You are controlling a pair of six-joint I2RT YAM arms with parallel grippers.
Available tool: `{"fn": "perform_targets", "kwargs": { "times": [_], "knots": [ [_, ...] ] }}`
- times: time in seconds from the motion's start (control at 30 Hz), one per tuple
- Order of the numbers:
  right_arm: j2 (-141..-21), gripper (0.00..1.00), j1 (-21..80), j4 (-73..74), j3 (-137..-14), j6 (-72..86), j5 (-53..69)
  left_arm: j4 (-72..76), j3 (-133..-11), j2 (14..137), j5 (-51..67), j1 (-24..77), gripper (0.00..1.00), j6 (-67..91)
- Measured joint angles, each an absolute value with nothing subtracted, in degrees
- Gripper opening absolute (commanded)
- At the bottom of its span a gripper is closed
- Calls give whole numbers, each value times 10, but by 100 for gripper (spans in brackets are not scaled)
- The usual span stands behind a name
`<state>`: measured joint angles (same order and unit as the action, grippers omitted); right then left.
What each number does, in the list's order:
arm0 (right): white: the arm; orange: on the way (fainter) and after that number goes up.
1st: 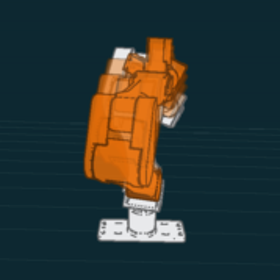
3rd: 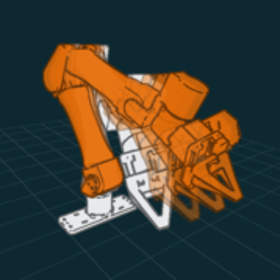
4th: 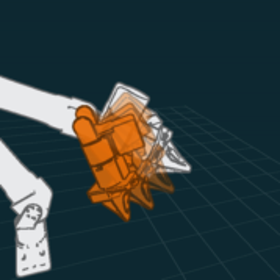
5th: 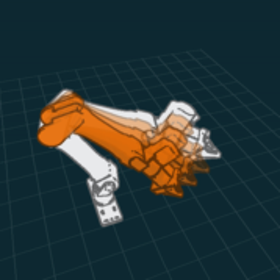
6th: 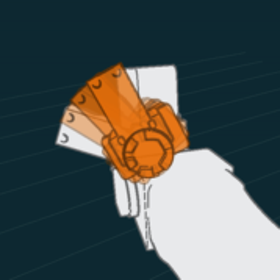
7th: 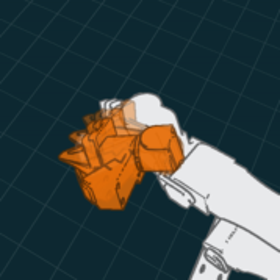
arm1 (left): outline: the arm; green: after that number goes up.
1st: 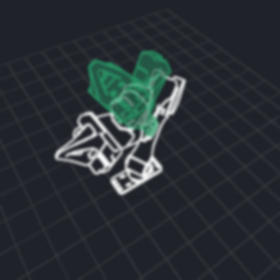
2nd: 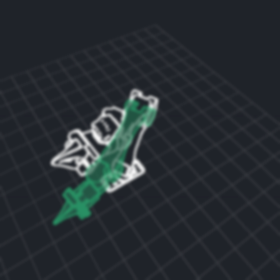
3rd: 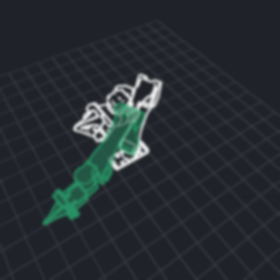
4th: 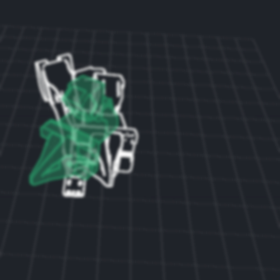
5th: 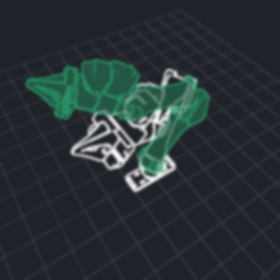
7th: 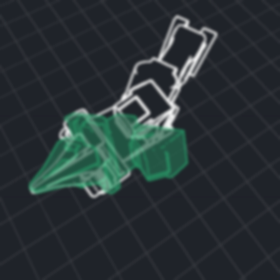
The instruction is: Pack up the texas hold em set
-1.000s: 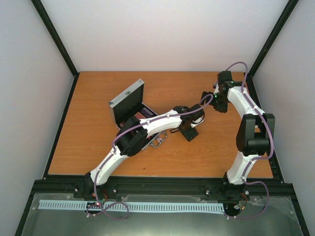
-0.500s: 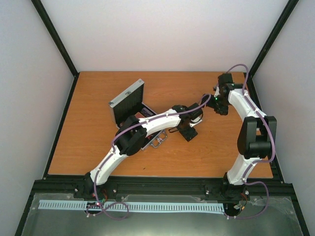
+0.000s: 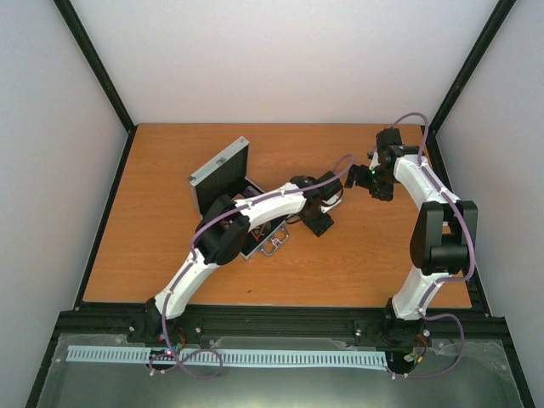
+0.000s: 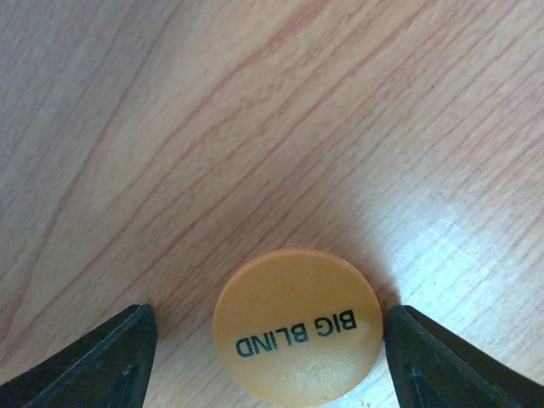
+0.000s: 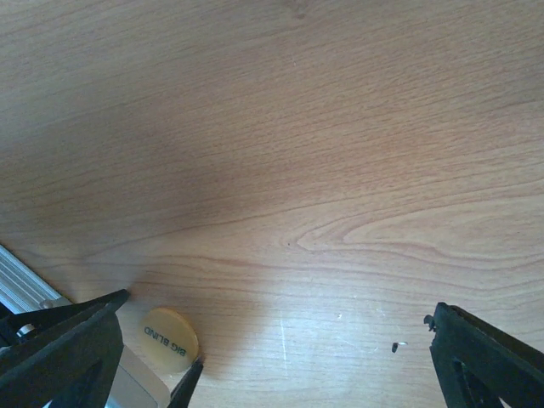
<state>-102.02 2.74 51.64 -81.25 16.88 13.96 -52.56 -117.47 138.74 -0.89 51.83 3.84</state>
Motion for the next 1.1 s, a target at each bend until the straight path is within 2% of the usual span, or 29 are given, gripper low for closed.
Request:
{"fn": "perform_targets", "kwargs": {
  "times": [0.13, 0.27, 0.63, 0.67, 0.73, 0.8, 0.9, 1.1],
  "knots": [
    [-1018, 100, 27, 516, -809, 169, 140, -510, -1154, 1376, -6, 517, 68, 41],
    [-1017, 100, 27, 516, -804, 169, 140, -500, -1123, 1358, -1, 516, 53, 45],
    [-1017, 100, 27, 516, -804, 169, 140, -491, -1058, 1319, -1, 516, 48, 56],
    [-1017, 100, 27, 516, -804, 169, 140, -491, -1058, 1319, -2, 516, 49, 57],
    [-1017, 100, 27, 516, -804, 169, 140, -493, -1059, 1319, -4, 516, 66, 58],
    [-1017, 100, 27, 516, -804, 169, 140, -498, -1061, 1319, -6, 516, 72, 62],
    [-1017, 100, 27, 516, -804, 169, 140, -507, -1065, 1319, -8, 516, 74, 63],
    [-1017, 100, 27, 514, -803, 169, 140, -541, -1114, 1340, -9, 516, 72, 63]
  ]
}}
